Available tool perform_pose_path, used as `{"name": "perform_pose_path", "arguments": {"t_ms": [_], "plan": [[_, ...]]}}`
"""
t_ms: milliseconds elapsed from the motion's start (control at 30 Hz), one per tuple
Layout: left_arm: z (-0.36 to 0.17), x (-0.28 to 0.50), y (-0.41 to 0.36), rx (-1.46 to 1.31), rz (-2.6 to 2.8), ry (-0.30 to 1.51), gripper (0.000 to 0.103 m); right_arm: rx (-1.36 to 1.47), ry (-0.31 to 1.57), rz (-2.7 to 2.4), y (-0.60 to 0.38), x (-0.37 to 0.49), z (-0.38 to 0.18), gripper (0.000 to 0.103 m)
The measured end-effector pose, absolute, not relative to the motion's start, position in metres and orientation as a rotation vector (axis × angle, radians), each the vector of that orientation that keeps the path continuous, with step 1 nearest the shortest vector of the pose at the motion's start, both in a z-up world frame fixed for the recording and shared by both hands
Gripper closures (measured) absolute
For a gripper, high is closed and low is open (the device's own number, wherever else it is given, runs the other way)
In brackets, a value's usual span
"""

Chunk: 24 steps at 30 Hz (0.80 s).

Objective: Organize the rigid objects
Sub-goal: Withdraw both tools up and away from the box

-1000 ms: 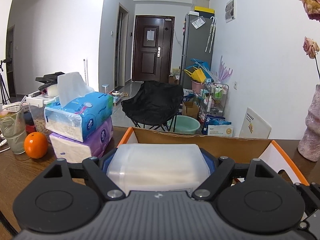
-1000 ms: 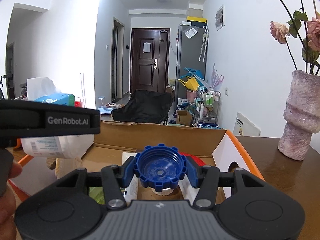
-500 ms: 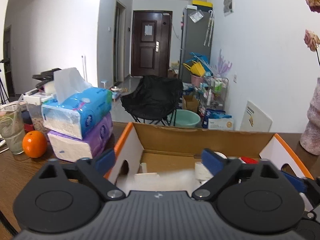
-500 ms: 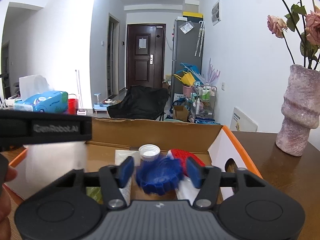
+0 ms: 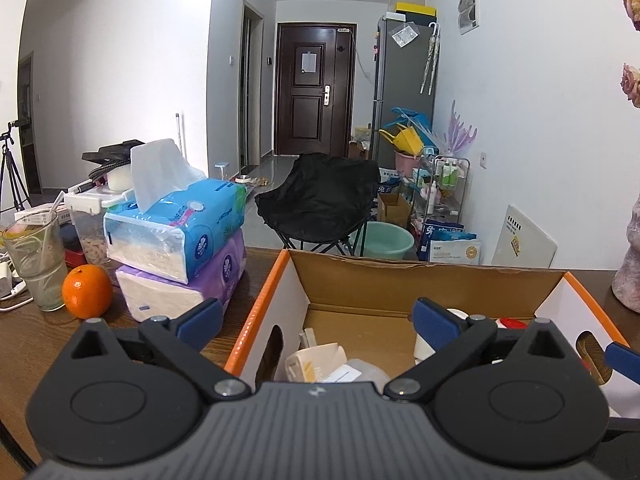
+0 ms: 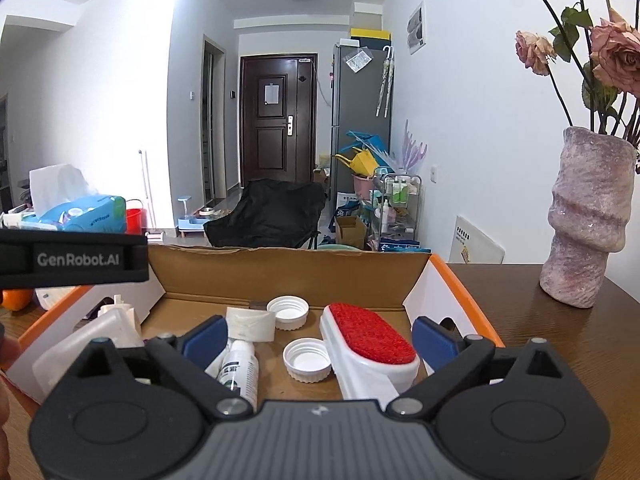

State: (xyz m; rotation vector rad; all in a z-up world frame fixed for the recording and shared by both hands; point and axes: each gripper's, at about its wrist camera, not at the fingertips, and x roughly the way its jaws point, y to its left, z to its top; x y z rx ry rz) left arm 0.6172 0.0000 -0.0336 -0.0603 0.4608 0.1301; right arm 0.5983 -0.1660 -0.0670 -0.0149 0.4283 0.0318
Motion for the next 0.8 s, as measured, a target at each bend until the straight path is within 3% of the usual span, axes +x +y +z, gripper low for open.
{"name": "perform_pose_path", "arguments": {"t_ms": [800], "plan": [[-0.015,0.583,0.001,-0.07,0.116,0.442,0.0,0.003,0.36,0.016,-0.178,0.562,-0.052,0.0]]}}
